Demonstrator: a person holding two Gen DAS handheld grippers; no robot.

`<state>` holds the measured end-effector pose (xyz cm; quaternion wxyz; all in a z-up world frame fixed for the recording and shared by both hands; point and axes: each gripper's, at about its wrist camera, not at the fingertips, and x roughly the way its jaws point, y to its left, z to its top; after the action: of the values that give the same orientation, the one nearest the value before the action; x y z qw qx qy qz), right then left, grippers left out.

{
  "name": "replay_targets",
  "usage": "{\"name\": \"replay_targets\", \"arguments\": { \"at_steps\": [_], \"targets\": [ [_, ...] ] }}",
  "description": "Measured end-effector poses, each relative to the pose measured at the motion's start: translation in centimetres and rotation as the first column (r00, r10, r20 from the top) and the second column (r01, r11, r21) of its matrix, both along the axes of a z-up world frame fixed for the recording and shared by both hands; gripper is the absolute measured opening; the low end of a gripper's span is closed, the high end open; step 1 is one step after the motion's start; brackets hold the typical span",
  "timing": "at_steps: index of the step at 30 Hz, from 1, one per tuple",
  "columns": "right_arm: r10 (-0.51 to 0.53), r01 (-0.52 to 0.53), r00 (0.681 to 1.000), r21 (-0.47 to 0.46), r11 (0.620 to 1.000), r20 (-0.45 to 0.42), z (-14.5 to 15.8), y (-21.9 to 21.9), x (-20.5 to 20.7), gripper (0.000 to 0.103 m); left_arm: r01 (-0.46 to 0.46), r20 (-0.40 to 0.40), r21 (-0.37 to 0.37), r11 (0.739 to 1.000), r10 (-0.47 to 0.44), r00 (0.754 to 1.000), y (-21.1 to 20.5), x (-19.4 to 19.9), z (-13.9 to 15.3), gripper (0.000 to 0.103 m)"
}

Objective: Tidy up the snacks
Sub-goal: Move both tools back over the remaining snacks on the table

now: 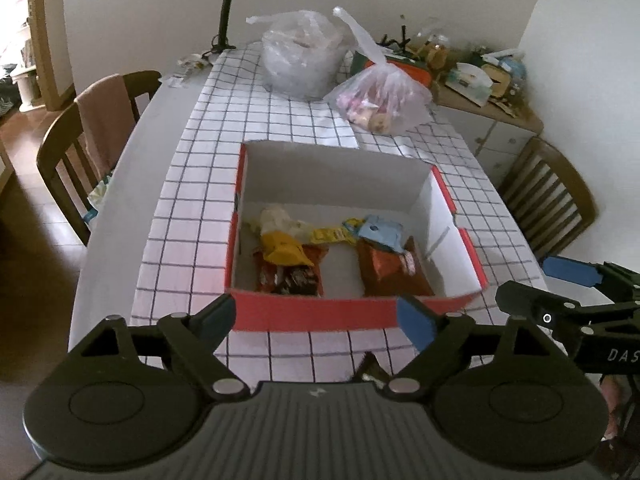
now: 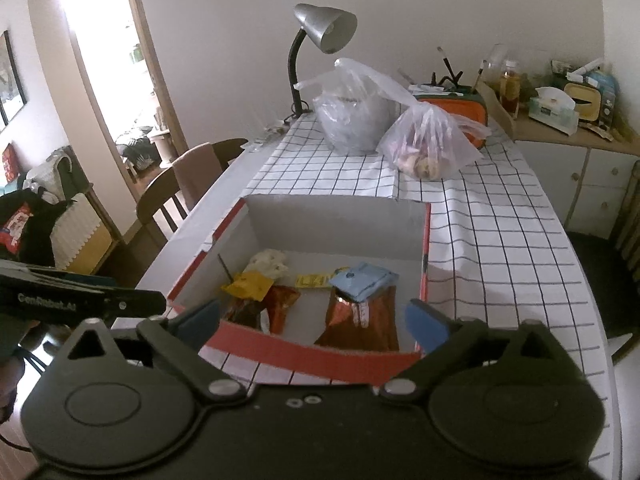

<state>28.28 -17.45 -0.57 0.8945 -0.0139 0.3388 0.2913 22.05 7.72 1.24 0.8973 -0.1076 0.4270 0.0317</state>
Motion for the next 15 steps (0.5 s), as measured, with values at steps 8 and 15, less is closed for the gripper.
{"name": "replay_targets", "arguments": {
  "at_steps": [8,15],
  "targets": [
    [-0.005,0.005,1.0,-0.008,1.0,-0.008,-1.5,-1.9,-3.3,0.102,0.02,0.003,-0.033,0.999,-0.02,1.0,-1.0,-3.2,-1.4,0.101],
    [-0.031,0.028,0.999,-0.054,0.998,-0.042,-3.6,-3.4,-5.3,0.102,0.019,-0.034,-0.001,1.0,-0.019,0.999,-2.9,-5.8,-3.9,0.101]
  ]
}}
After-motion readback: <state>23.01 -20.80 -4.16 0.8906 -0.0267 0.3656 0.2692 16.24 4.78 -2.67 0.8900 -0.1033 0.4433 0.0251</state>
